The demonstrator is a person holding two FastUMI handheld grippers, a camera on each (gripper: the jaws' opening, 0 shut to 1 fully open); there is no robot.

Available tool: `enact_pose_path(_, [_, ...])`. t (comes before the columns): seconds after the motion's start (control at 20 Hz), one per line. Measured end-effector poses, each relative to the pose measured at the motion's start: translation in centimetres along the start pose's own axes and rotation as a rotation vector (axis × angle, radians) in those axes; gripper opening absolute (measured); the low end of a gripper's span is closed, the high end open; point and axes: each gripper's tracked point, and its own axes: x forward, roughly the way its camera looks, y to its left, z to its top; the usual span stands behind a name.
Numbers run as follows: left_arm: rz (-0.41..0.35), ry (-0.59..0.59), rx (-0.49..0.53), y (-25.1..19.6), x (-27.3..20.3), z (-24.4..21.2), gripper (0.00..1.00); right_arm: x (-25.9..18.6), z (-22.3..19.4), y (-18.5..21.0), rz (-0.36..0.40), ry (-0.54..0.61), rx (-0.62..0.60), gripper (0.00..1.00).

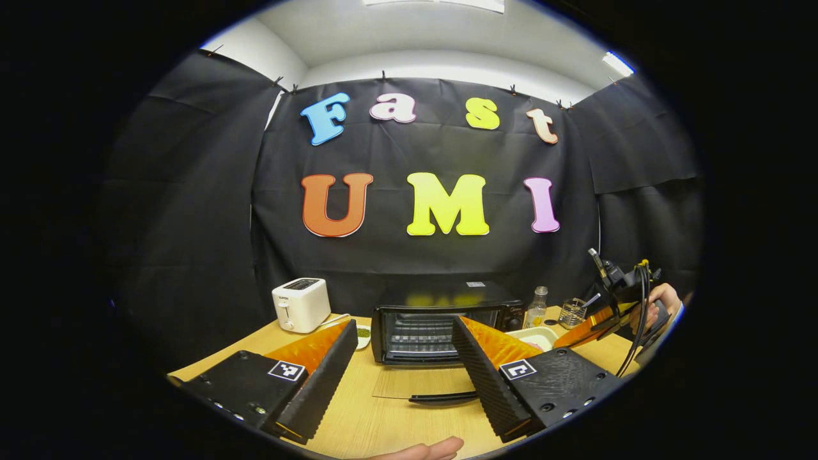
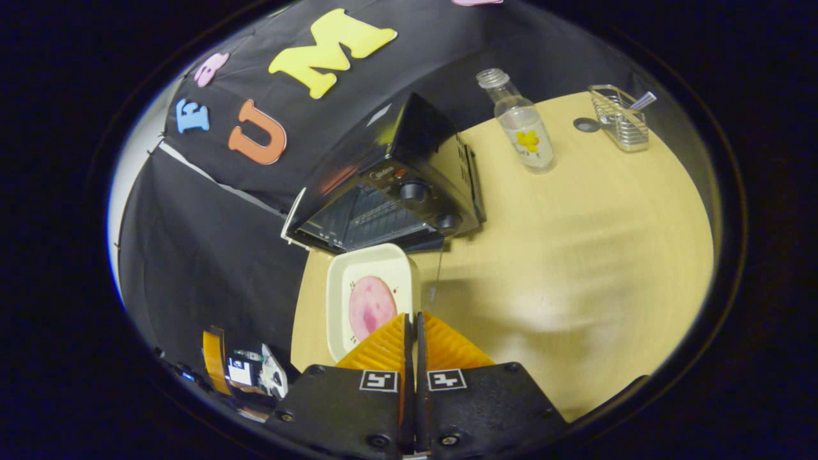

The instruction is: Open the electric oven with the left hand, put the food in, and close the electric oven.

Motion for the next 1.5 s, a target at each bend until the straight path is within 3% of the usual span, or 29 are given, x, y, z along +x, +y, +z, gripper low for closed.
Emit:
enact_pose_path(0.2, [0.037, 0.009, 0.002, 1.8, 0.1, -0.9, 0.95, 4.1, 0.0, 4.6, 0.049, -0.010, 0.052, 0.04])
enact_pose_path(0.55, [0.052, -0.005, 0.022, 3.7, 0.5, -1.9, 0.95, 11.0, 1.8, 7.6, 0.012, -0.089, 0.161, 0.04])
enact_pose_path(0.75, [0.041, 0.027, -0.018, 3.6, 0.9, -4.0, 0.95, 14.5, 3.3, 7.7, -0.026, -0.161, 0.237, 0.00])
enact_pose_path(0.95, [0.058, 0.062, -0.027, 4.5, 1.1, -5.5, 0.95, 16.4, 5.9, 6.8, -0.092, -0.290, 0.242, 0.04])
enact_pose_path(1.15, [0.079, 0.078, -0.020, 5.4, 1.3, -6.1, 0.95, 17.7, 9.6, 5.9, -0.140, -0.429, 0.197, 0.04])
enact_pose_path(1.35, [0.067, 0.085, -0.027, 5.1, 1.2, -6.5, 0.95, 19.5, 11.7, 5.4, -0.149, -0.500, 0.165, 0.01])
enact_pose_path(1.4, [0.065, 0.083, -0.023, 5.1, 1.2, -6.4, 0.95, 19.8, 12.1, 5.1, -0.165, -0.514, 0.149, 0.05])
enact_pose_path(1.5, [0.062, 0.081, -0.019, 5.2, 1.3, -6.5, 0.95, 20.3, 12.8, 4.4, -0.202, -0.543, 0.114, 0.01])
